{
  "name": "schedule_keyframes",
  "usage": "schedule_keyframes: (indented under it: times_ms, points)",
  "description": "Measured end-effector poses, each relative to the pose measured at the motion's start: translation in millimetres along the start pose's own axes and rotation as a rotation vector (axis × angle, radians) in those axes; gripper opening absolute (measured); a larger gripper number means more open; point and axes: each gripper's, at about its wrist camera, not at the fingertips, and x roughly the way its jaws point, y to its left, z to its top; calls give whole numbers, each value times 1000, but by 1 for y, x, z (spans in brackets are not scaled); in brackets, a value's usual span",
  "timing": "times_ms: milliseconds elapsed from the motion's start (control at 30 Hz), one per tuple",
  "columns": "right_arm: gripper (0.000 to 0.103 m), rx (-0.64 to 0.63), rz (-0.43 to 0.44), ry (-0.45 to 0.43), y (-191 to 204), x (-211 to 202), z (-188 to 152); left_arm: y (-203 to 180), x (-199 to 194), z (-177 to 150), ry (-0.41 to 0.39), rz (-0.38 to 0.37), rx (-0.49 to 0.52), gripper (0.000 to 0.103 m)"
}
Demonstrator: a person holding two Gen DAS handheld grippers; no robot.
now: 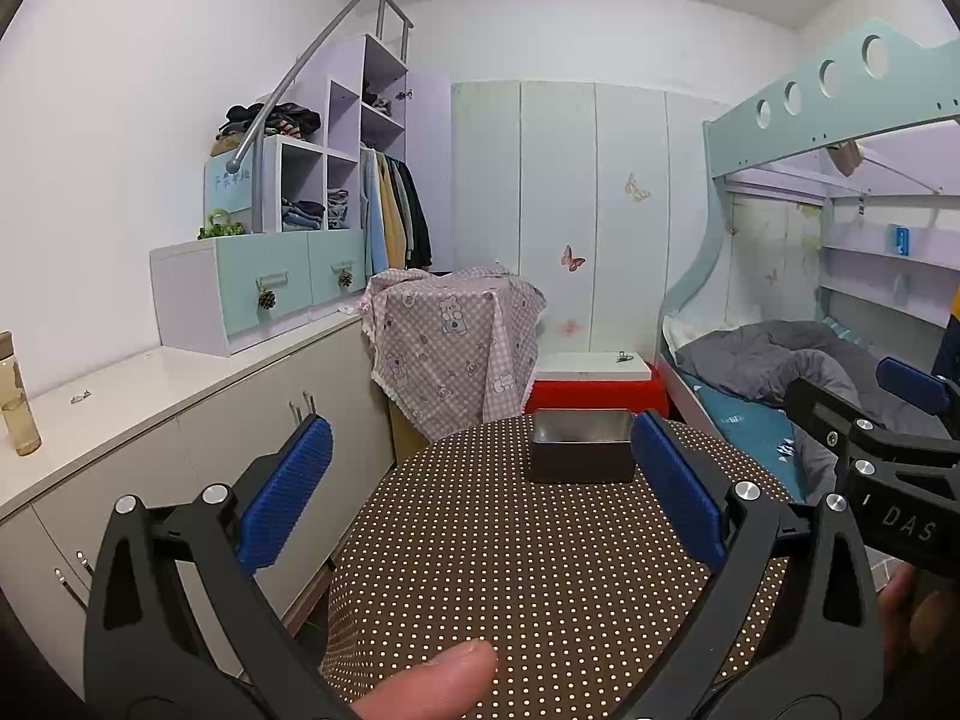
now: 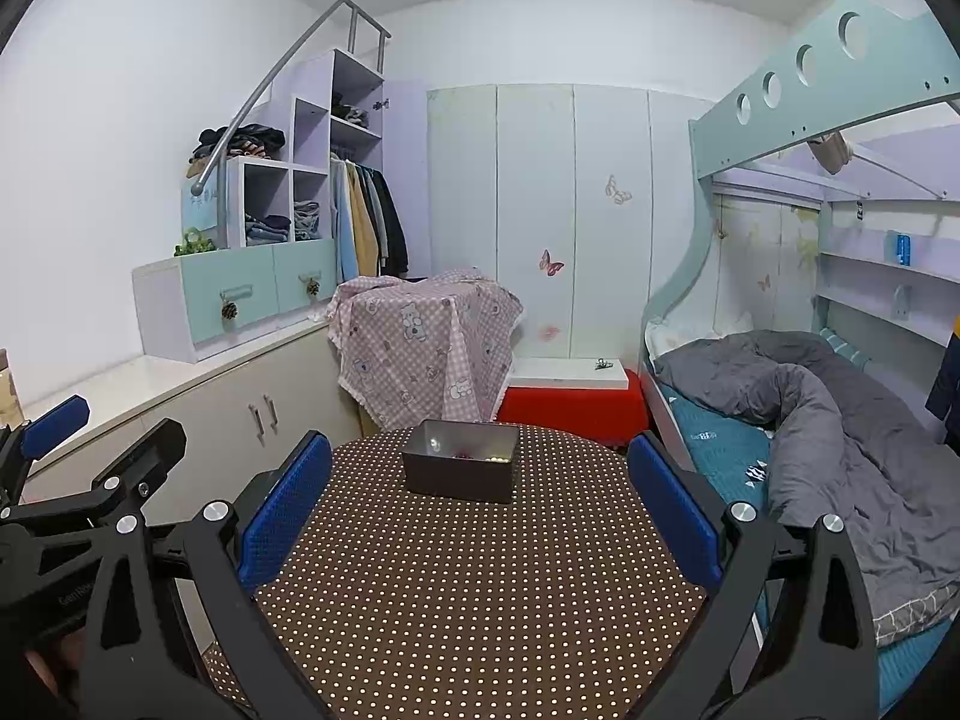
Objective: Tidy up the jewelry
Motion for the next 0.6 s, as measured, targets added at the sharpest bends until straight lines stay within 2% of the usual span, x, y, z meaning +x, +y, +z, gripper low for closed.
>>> schedule_keyframes:
  times_ms: [233,367,600]
  points:
    - [95,-8,-3,4,1,2,-2,-1,2,-1,-1,14,-1,97]
    - [95,-3,-1,7,0,3,-4,1,-2,-2,-30,-16,-1,97]
    - [95,-5,-2,6,-1,3,-3,-3,1,-1,-6,10,8,97]
